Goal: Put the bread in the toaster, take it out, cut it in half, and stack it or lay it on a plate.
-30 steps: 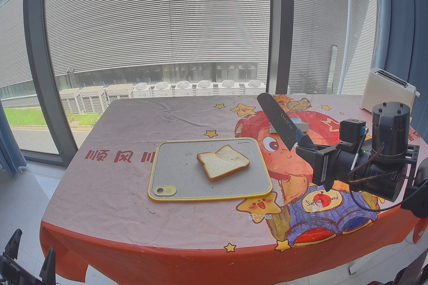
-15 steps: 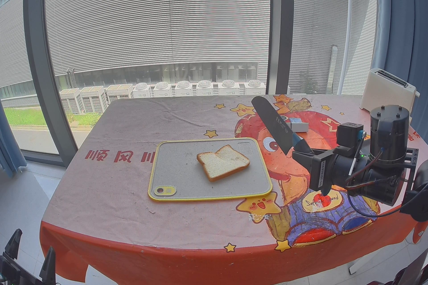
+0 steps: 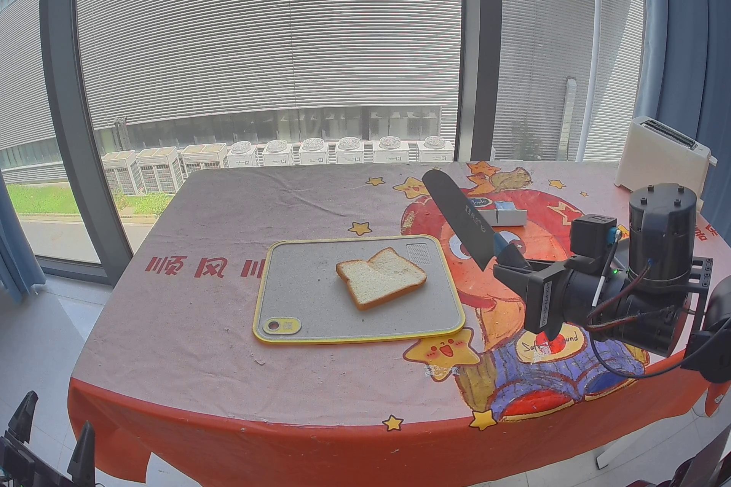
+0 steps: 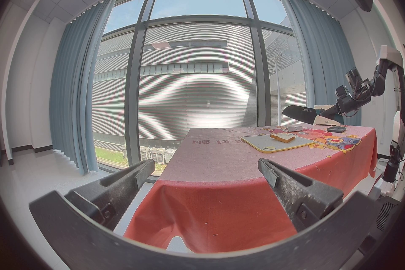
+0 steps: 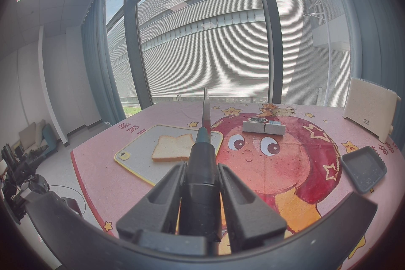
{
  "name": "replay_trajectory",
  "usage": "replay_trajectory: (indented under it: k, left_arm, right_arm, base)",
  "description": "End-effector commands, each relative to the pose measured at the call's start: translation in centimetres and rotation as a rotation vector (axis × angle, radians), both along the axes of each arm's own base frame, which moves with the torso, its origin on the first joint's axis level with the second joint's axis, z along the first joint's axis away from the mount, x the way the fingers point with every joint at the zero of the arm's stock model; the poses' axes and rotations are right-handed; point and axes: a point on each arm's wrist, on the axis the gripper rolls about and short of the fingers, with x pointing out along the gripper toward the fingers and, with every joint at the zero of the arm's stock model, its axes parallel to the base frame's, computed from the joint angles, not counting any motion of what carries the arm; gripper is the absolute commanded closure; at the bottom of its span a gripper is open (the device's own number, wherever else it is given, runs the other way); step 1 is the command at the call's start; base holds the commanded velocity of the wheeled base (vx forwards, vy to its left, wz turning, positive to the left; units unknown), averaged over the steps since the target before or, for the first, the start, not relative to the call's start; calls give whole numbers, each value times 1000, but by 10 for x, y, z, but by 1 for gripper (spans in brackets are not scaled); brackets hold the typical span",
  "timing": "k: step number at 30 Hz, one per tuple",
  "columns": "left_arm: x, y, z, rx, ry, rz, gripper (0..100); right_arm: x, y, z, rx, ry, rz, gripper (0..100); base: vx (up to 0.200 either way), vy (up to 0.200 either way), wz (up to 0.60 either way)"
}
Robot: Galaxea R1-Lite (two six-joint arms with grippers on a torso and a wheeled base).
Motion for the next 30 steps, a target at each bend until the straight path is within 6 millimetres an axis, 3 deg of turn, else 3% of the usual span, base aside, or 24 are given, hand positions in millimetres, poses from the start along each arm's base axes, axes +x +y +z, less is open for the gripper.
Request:
replay_trajectory:
  k: [1, 30]
  left_arm:
    - [0, 0, -5, 0, 1, -1, 0]
    - [0, 0, -5, 0, 1, 0, 0]
  right_arm:
    - [-2, 2, -2, -5, 7, 12, 100]
    - [-7, 3, -9, -6, 34, 26, 100]
  base:
    - [0, 0, 0]
    - [0, 0, 0]
